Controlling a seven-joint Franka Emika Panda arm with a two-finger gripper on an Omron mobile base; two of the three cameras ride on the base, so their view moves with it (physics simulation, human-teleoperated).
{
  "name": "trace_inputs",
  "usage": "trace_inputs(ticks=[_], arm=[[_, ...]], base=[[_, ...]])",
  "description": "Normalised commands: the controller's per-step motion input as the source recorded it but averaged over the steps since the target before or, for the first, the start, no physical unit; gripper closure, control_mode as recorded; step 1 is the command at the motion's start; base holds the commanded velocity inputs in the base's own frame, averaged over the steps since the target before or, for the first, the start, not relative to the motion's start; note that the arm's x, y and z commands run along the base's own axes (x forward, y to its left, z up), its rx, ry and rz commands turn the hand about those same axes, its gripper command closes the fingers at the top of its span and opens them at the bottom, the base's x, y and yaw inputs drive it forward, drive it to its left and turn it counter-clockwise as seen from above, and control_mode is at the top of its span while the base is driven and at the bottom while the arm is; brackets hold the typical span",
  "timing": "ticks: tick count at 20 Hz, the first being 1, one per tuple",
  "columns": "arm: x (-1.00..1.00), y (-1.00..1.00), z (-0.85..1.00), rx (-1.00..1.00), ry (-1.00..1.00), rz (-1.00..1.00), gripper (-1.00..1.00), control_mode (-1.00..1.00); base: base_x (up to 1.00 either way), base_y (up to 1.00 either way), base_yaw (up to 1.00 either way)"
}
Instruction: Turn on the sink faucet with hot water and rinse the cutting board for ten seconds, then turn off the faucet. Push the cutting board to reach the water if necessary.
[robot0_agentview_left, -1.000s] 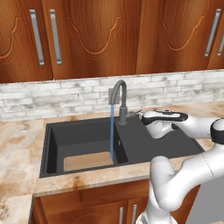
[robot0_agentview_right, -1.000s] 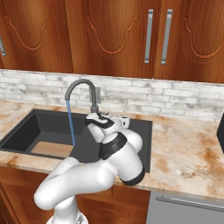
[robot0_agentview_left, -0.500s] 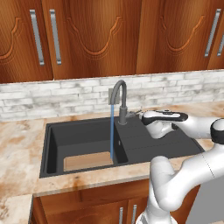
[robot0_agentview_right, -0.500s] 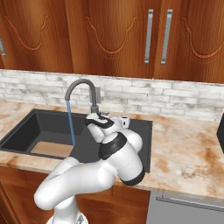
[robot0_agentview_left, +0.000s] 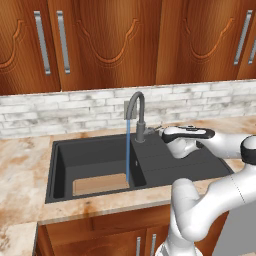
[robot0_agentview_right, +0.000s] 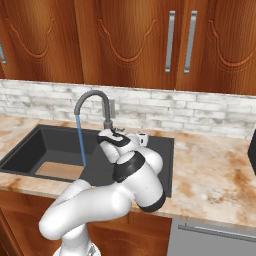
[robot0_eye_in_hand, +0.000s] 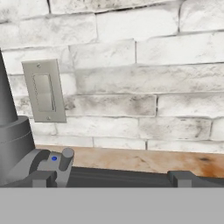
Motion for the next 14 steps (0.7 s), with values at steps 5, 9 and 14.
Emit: trace_inputs(ticks=[5, 9, 14], arm=[[0.0, 0.0, 0.0, 0.0, 0.0, 0.0, -1.0, -1.0], [0.0, 0.0, 0.0, 0.0, 0.0, 0.0, -1.0, -1.0], [0.0, 0.0, 0.0, 0.0, 0.0, 0.0, -1.0, -1.0]], base=[[0.0, 0.0, 0.0], [0.0, 0.0, 0.0], [0.0, 0.0, 0.0]])
